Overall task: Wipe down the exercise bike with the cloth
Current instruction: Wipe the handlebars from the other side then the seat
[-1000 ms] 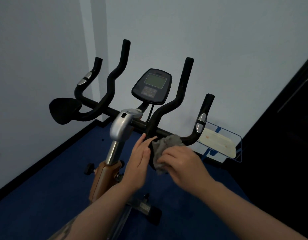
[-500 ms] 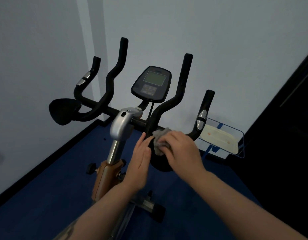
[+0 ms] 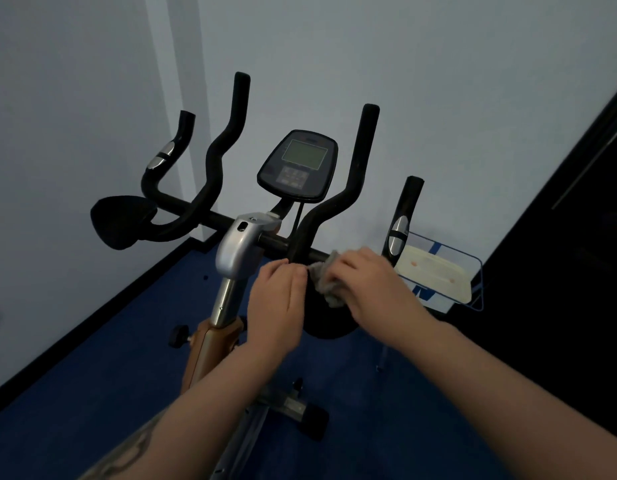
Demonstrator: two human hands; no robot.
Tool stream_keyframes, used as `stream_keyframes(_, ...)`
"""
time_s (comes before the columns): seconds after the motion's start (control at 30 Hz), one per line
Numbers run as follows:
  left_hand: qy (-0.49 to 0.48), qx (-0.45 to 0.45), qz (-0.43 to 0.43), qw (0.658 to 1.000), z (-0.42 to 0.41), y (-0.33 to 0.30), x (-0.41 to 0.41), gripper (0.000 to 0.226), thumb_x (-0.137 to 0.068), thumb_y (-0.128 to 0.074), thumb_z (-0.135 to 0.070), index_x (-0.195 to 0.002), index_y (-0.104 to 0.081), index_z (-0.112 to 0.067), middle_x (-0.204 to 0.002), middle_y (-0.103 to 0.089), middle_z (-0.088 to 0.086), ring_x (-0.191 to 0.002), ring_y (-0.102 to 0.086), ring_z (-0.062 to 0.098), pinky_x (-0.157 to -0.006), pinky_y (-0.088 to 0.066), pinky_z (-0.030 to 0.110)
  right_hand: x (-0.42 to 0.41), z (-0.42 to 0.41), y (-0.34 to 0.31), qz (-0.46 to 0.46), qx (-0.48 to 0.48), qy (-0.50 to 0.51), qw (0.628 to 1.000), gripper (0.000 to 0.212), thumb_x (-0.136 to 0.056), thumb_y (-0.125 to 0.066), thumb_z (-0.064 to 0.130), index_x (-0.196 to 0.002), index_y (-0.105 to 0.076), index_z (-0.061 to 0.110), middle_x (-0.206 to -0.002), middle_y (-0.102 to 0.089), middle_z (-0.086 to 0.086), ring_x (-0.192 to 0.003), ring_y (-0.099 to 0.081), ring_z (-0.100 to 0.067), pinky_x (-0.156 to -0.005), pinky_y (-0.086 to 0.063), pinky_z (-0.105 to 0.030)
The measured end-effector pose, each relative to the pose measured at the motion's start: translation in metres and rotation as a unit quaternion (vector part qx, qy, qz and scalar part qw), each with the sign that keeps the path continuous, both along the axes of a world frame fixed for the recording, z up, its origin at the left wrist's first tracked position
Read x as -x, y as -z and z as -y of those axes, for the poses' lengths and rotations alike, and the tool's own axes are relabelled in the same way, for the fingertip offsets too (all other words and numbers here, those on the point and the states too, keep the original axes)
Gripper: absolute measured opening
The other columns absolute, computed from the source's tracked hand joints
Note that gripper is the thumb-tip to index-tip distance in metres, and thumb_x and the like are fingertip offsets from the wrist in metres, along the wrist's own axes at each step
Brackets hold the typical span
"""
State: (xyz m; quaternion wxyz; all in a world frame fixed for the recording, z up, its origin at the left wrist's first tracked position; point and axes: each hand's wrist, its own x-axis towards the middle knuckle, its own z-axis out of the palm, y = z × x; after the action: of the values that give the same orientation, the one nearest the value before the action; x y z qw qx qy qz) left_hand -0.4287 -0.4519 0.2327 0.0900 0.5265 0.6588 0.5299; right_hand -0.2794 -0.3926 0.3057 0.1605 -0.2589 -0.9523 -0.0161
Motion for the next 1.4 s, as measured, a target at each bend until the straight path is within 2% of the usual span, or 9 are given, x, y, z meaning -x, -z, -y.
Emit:
stream_keyframes(0.13, -0.046, 0.027, -0.006, 0.999, -0.006, -0.001, -0.011, 0.032, -0.102, -0.037, -0.024, -0.088, -0.063, -0.013, -0.093, -0.064, -0.003, -0.116, -0.047, 0.018, -0.09, -0.044, 0.047, -0.007, 0.025, 0.029, -0.033, 0.022, 0.045, 0.998, 0.021, -0.084, -0.067, 0.012, -0.103, -0.066, 0.018, -0.107, -0.061, 0.003, -0.103, -0.051, -0.02, -0.089, -0.033, -0.027)
stream_keyframes(0.3, -0.049, 0.03, -0.1, 0.993, -0.004, 0.001, -0.007, 0.054, -0.095, -0.021, -0.037, -0.096, -0.068, -0.011, -0.095, -0.068, -0.001, -0.112, -0.051, 0.026, -0.083, -0.047, 0.046, -0.029, 0.02, 0.02, -0.021, 0.017, -0.041, 0.999, 0.014, -0.085, -0.068, 0.015, -0.097, -0.064, 0.022, -0.098, -0.061, 0.005, -0.093, -0.052, -0.015, -0.081, -0.041, -0.03)
stream_keyframes(0.4, -0.065, 0.011, -0.082, 0.994, -0.006, 0.003, -0.007, 0.051, -0.096, -0.024, -0.034, -0.09, -0.067, -0.008, -0.088, -0.067, 0.001, -0.108, -0.053, 0.028, -0.08, -0.048, 0.047, -0.012, 0.0, 0.004, -0.152, 0.067, 0.051, 0.985, 0.008, -0.09, -0.063, 0.014, -0.098, -0.063, 0.015, -0.099, -0.058, 0.001, -0.093, -0.049, -0.017, -0.083, -0.042, -0.036)
stream_keyframes(0.53, -0.076, -0.012, -0.071, 0.994, -0.007, 0.007, -0.011, 0.044, -0.097, -0.029, -0.027, -0.086, -0.066, -0.006, -0.082, -0.068, 0.003, -0.103, -0.055, 0.032, -0.076, -0.051, 0.047, 0.014, 0.009, 0.027, -0.182, 0.117, 0.174, 0.961, 0.016, -0.093, -0.06, 0.018, -0.108, -0.061, 0.016, -0.112, -0.05, 0.0, -0.106, -0.043, -0.018, -0.088, -0.044, -0.035)
stream_keyframes(0.63, -0.078, -0.02, -0.076, 0.994, -0.008, 0.01, -0.008, 0.044, -0.097, -0.03, -0.028, -0.086, -0.068, -0.008, -0.083, -0.068, 0.0, -0.104, -0.055, 0.03, -0.076, -0.05, 0.047, 0.01, 0.039, 0.053, -0.232, 0.071, 0.222, 0.944, 0.016, -0.09, -0.061, 0.014, -0.106, -0.059, 0.019, -0.114, -0.047, 0.001, -0.102, -0.043, -0.015, -0.07, -0.049, -0.03)
stream_keyframes(0.9, -0.088, -0.032, -0.057, 0.994, -0.011, 0.012, -0.01, 0.044, -0.097, -0.029, -0.028, -0.085, -0.066, -0.008, -0.082, -0.066, 0.0, -0.104, -0.054, 0.027, -0.076, -0.05, 0.047, 0.01, 0.0, 0.027, -0.191, 0.127, 0.178, 0.957, 0.013, -0.099, -0.048, 0.026, -0.11, -0.054, 0.02, -0.108, -0.043, 0.003, -0.096, -0.048, -0.016, -0.071, -0.049, -0.034)
stream_keyframes(1.2, -0.086, -0.037, -0.051, 0.994, -0.011, 0.013, -0.009, 0.044, -0.098, -0.029, -0.029, -0.086, -0.067, -0.01, -0.085, -0.067, -0.001, -0.107, -0.054, 0.027, -0.078, -0.049, 0.05, -0.009, 0.023, 0.039, -0.241, 0.107, 0.134, 0.955, 0.008, -0.093, -0.058, 0.021, -0.1, -0.061, 0.022, -0.103, -0.043, 0.011, -0.096, -0.044, -0.009, -0.073, -0.04, -0.021)
stream_keyframes(1.3, -0.081, -0.032, -0.072, 0.994, -0.011, 0.013, -0.008, 0.043, -0.097, -0.03, -0.027, -0.088, -0.068, -0.008, -0.086, -0.068, 0.002, -0.106, -0.055, 0.03, -0.078, -0.049, 0.049, 0.006, 0.004, 0.025, -0.227, 0.225, 0.116, 0.94, 0.022, -0.093, -0.056, 0.036, -0.092, -0.066, 0.017, -0.104, -0.046, 0.007, -0.102, -0.044, -0.01, -0.086, -0.038, -0.022)
stream_keyframes(1.4, -0.081, -0.034, -0.072, 0.994, -0.01, 0.012, -0.008, 0.046, -0.098, -0.028, -0.028, -0.089, -0.068, -0.007, -0.086, -0.068, 0.003, -0.105, -0.056, 0.03, -0.078, -0.049, 0.048, 0.02, 0.006, 0.035, -0.303, 0.311, 0.164, 0.886, 0.031, -0.094, -0.057, 0.037, -0.073, -0.066, 0.017, -0.1, -0.045, 0.011, -0.093, -0.049, 0.005, -0.079, -0.035, -0.009)
